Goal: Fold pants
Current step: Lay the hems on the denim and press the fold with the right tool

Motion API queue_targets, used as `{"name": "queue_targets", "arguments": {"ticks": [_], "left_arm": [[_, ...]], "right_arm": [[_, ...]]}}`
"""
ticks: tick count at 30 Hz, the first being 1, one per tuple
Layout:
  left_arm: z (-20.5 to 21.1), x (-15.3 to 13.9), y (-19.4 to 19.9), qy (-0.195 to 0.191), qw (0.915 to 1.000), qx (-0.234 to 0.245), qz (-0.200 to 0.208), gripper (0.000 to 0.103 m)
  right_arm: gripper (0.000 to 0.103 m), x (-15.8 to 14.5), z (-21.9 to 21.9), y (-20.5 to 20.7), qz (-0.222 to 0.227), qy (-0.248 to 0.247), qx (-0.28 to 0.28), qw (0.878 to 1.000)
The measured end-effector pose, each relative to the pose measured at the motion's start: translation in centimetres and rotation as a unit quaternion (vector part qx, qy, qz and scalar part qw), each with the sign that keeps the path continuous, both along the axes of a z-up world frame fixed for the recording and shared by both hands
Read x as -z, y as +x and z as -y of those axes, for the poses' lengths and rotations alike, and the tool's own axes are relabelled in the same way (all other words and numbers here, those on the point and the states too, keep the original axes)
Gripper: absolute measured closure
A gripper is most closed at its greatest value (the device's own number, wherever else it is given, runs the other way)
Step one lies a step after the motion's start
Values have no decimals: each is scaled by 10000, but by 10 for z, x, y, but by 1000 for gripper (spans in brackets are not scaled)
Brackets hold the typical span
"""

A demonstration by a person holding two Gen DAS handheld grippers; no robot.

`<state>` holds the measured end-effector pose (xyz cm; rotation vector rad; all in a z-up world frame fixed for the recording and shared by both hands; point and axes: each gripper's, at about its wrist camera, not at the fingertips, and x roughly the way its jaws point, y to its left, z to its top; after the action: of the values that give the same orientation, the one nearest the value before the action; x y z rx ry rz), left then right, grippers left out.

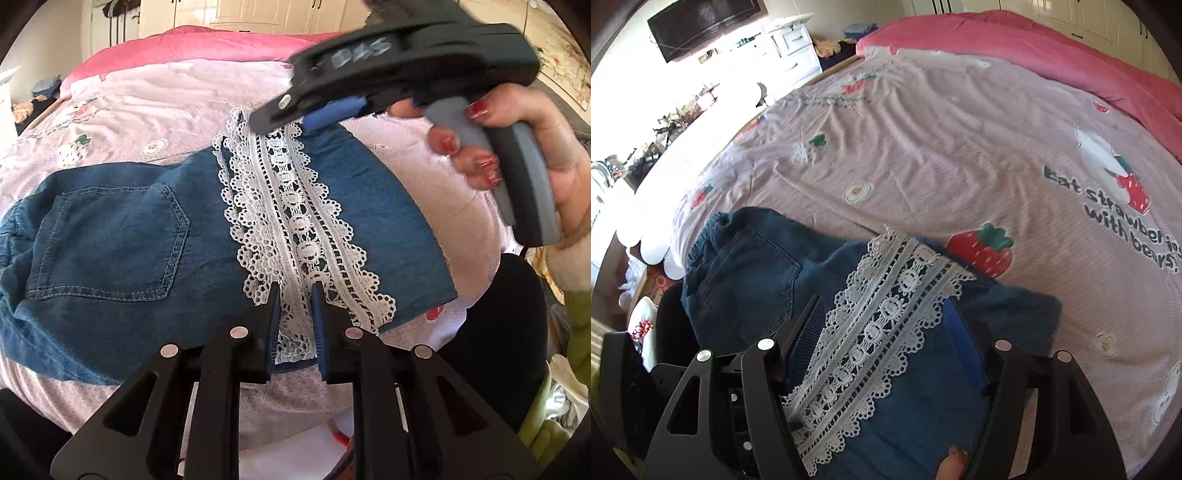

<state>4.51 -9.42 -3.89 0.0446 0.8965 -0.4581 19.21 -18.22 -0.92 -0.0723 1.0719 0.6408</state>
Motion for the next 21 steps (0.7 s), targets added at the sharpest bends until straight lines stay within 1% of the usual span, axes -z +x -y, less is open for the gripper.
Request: {"name": "queue_targets", "arguments": {"ticks": [2, 6, 12, 16, 18, 21], "left_arm": [[-1, -1, -1, -1, 10000, -5, 16, 93], [-3, 0, -1, -24, 10000, -22, -1, 93], [-2, 2, 1, -12, 10000, -23, 3, 93], [-2, 3, 1, -27, 10000, -32, -5, 93], [-3, 4, 2, -31, 10000, -35, -14, 93], [-2, 3, 2, -28, 10000, -37, -31, 92]], "right_arm": [[38, 9, -8, 7, -155, -29, 36, 9999], [38, 23, -22, 20, -263, -174, 119, 9994], [34, 36, -34, 31, -411, -270, 223, 9985], [30, 39, -38, 32, -407, -299, 214, 9985], [29, 39, -38, 31, -387, -295, 213, 9986], [29, 27, -34, 27, -321, -133, 248, 9991]]}}
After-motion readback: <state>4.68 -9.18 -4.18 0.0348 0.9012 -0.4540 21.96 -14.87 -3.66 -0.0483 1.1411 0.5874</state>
